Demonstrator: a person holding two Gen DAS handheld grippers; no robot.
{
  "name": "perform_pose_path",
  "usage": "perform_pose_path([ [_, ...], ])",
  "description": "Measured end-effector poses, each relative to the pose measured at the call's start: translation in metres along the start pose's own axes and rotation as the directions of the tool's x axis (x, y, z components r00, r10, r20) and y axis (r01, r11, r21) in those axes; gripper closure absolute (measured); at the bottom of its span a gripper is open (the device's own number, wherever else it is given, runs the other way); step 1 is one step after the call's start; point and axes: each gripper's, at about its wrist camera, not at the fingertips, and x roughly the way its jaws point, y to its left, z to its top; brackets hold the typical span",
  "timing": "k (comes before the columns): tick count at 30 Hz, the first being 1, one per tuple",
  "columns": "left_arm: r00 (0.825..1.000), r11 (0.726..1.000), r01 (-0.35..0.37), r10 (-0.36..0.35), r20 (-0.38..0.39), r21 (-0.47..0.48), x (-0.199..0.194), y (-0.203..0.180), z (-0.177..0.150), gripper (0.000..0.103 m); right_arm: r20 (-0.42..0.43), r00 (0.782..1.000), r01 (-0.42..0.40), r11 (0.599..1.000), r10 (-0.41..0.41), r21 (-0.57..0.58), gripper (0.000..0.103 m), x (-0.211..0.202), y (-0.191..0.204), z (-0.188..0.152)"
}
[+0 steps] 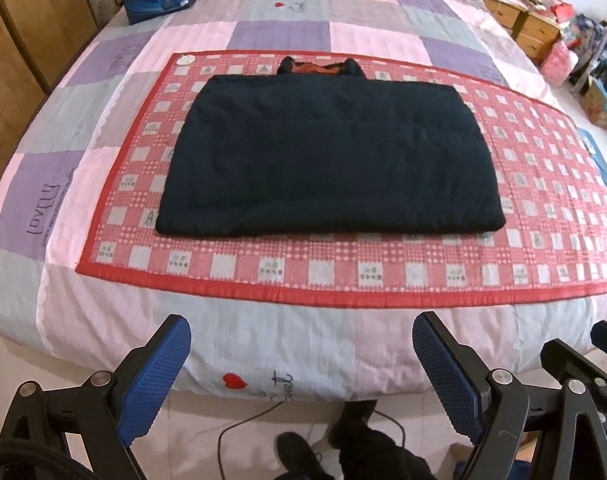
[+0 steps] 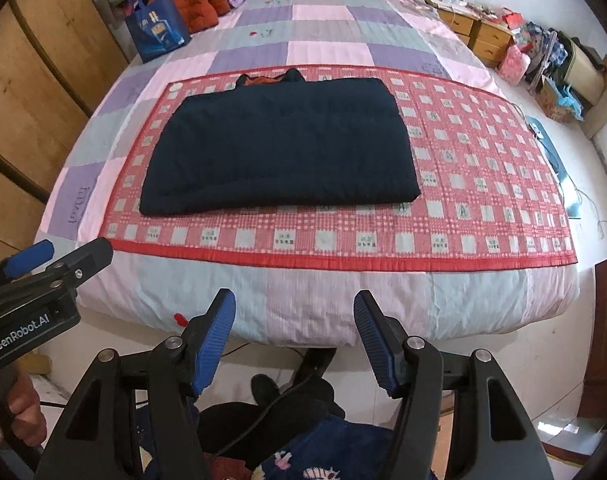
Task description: Fold large clothes
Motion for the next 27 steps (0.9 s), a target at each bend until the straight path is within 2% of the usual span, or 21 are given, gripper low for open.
perform_pose_path([
  [12,1.0,0.999,0.01,-0.01,-0.011,0.036,0.005,-0.006,0.016,0.009,-0.001,1.0,0.002,1.0,-0.002,0.016,0.038,-0.002,-0.001,0.013],
  [27,0.999,0.999,0.012,-0.01,-0.032,0.052,0.015,-0.016,0.02,0.009,-0.017,1.0,0.004,1.0,-0.003,0.03,0.038,0.007,-0.011,0.024],
])
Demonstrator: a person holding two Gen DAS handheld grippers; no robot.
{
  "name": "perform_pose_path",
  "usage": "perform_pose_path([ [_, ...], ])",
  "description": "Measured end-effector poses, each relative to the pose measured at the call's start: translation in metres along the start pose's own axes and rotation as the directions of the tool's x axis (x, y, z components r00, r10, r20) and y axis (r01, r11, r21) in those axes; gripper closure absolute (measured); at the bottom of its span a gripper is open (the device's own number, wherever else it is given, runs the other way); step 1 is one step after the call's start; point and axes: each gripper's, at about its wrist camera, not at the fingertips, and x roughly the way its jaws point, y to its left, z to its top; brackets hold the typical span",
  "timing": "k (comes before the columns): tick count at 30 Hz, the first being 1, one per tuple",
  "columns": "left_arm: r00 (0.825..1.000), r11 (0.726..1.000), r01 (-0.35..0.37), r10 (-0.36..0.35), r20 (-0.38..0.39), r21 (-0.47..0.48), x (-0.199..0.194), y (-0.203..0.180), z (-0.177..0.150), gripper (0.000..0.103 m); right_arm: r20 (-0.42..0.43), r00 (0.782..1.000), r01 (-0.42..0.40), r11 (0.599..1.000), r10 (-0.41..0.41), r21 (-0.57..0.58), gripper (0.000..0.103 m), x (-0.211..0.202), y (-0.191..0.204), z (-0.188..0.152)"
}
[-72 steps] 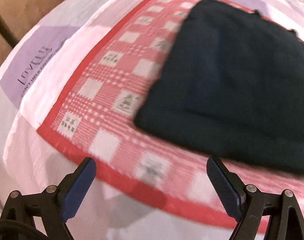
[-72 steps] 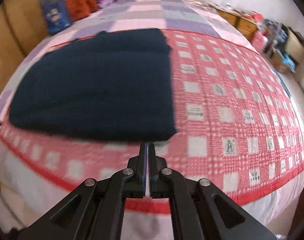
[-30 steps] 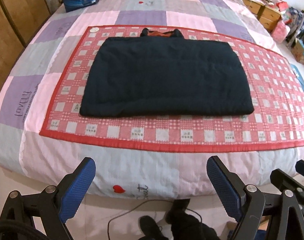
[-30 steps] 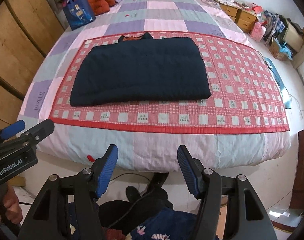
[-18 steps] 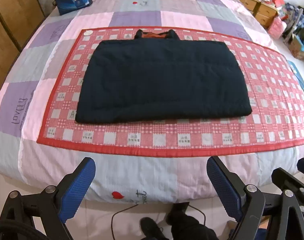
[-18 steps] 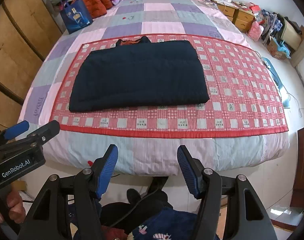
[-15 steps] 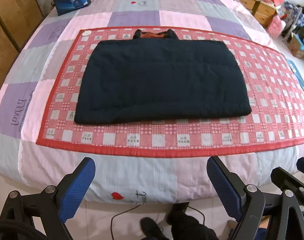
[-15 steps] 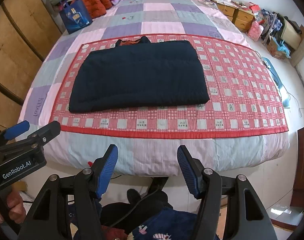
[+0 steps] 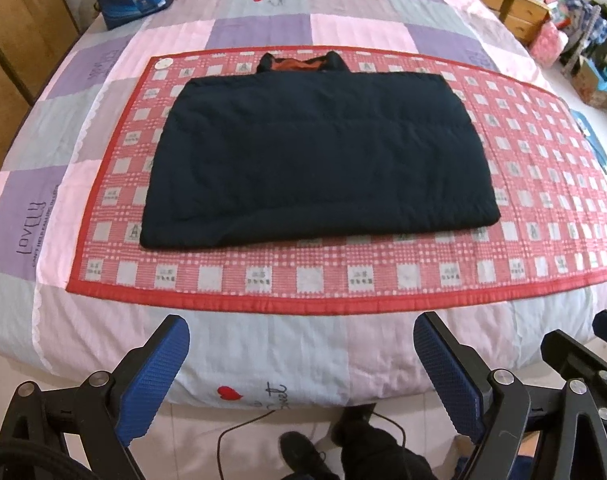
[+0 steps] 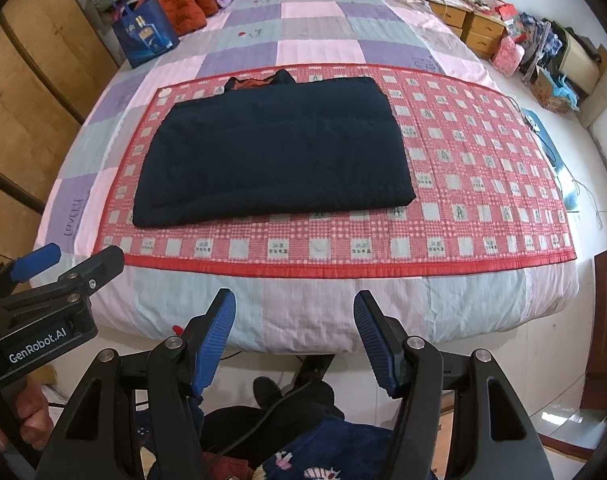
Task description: Fold large clothes
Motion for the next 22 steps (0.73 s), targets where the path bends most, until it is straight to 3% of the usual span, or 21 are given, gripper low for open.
perform_pose_path([
  [22,1.0,1.0,0.017,-0.017,-0.015,0.0,0.017,-0.016,0.014,0.008,-0.035,0.999,0.003,1.0,-0.002,0.012,0.038,0.016,-0.013,0.015],
])
